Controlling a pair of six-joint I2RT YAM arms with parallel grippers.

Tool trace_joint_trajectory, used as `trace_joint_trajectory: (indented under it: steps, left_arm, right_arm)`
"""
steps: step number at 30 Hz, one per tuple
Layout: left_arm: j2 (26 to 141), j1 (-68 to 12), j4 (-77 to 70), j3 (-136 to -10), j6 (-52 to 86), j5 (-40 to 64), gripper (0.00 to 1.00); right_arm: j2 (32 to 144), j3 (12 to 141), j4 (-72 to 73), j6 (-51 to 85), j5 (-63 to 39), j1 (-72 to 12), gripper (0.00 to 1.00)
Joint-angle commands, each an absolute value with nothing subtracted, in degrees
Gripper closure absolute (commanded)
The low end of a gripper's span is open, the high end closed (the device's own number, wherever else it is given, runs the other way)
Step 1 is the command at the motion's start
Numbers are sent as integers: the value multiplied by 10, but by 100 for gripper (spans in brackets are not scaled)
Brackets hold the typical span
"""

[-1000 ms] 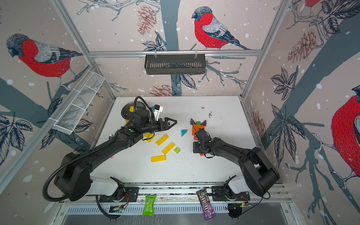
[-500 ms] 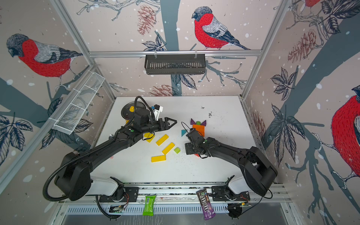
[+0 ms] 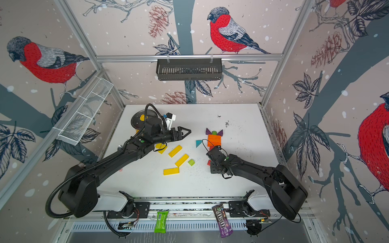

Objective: Assemble a carrot with building blocks
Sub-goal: Adjust the building block at the center of the board, then assemble the building block at the center of the board.

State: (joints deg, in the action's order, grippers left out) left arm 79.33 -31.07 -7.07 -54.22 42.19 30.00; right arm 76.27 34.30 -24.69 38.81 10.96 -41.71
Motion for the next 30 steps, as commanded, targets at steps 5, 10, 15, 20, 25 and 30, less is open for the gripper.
trace_joint_trajectory:
  steps: [5,10,15,20,25,30]
  left_arm:
    - [791,-311,-83,-544,423,309,8]
    - [790,-312,-84,-543,424,310,8]
    - [792,-311,-83,-542,424,308,8]
    - [794,-311,-81,-543,424,306,8]
    - [795,-312,-84,-543,429,313,8]
    - [795,-313,-85,-542,430,313,8]
  right_arm:
    - [744,353,-263,383,112,-414,37]
    - [744,378,-274,388,127,-437,17]
    - [773,403,-261,406,143,-428,6]
    - [805,408,-230,419,114,-426,13]
    - [820,406,-218,437,121,-432,20]
    - [833,408,-209,438,120,-433,21]
